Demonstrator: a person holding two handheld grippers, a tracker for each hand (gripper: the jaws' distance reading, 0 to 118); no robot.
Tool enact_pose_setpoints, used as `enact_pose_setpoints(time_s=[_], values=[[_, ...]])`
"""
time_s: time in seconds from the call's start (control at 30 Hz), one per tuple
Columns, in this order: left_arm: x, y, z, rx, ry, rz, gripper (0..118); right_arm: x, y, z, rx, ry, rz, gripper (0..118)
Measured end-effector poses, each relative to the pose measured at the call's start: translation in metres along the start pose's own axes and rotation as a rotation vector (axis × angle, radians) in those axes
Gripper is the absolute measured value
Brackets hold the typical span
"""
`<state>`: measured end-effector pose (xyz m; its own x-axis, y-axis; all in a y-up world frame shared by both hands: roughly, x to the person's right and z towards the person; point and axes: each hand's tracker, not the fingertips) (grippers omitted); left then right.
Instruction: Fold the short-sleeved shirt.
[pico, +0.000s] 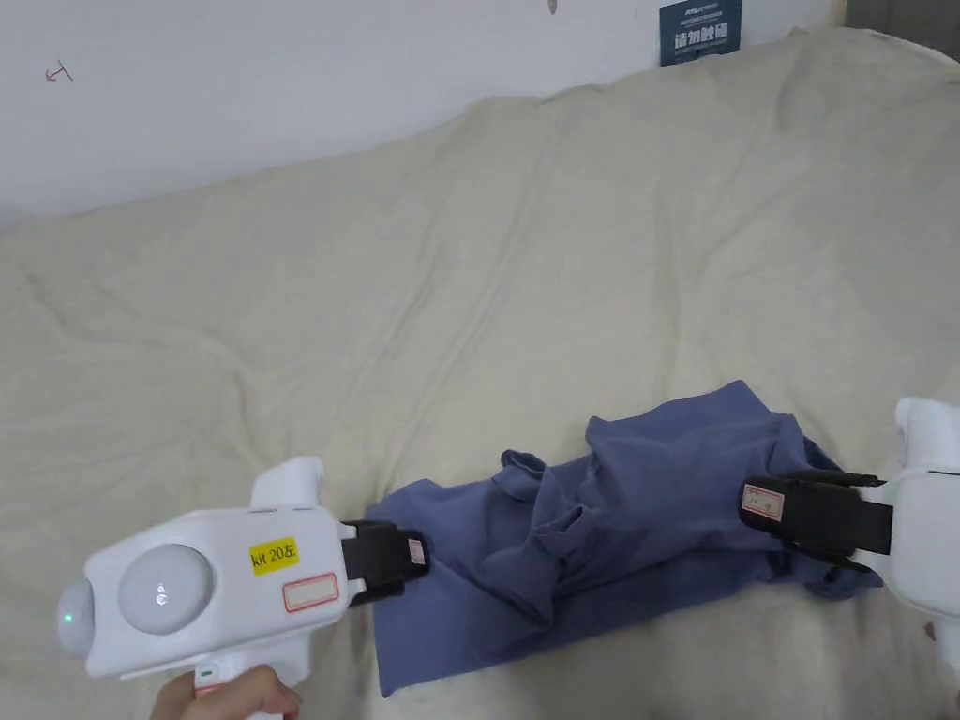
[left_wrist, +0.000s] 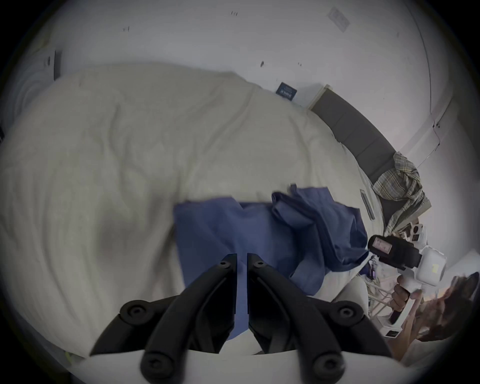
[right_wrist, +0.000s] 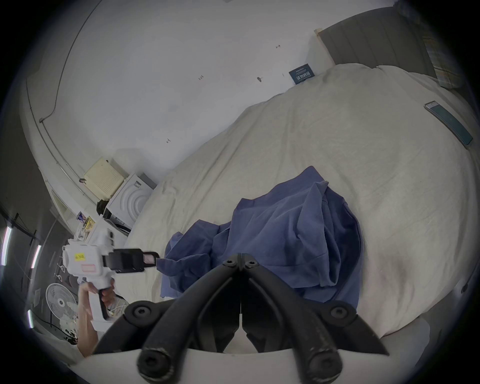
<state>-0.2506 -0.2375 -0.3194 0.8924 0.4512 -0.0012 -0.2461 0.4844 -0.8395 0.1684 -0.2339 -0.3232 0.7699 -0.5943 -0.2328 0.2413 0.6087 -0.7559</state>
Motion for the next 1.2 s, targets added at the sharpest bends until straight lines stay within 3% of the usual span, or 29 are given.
enact_pose_setpoints(time_s=[0.23,0.57,0.7,0.97,1.1,1.13,1.17,1.2], values=[[0.047,-0.005,-0.054,-0.087,-0.075,-0.07,8,0.004,-0.002,0.005,-0.013,-0.035,0.016,0],[0.113,0.007,-0.082,-0.124,-0.226,-0.214,8,0.016,0.0,0.011,0.0,-0.064,-0.021,0],[0.109,0.005,-0.07,-0.114,-0.251,-0.221,8,0.013,0.0,0.015,0.004,-0.06,-0.018,0],[0.02,-0.003,0.005,0.06,-0.143,-0.025,8,0.0,0.001,0.017,0.011,-0.051,0.011,0],[-0.037,-0.012,0.024,0.089,-0.205,0.159,8,-0.006,-0.001,0.013,0.01,-0.037,0.019,0],[-0.049,-0.015,0.025,0.086,-0.231,0.204,13,-0.006,-0.001,0.011,0.007,-0.034,0.019,0],[-0.059,-0.017,0.024,0.084,-0.275,0.231,29,-0.008,-0.002,0.009,0.003,-0.032,0.019,0],[-0.067,-0.019,0.023,0.087,-0.311,0.248,72,-0.01,-0.003,0.008,-0.001,-0.03,0.021,0]])
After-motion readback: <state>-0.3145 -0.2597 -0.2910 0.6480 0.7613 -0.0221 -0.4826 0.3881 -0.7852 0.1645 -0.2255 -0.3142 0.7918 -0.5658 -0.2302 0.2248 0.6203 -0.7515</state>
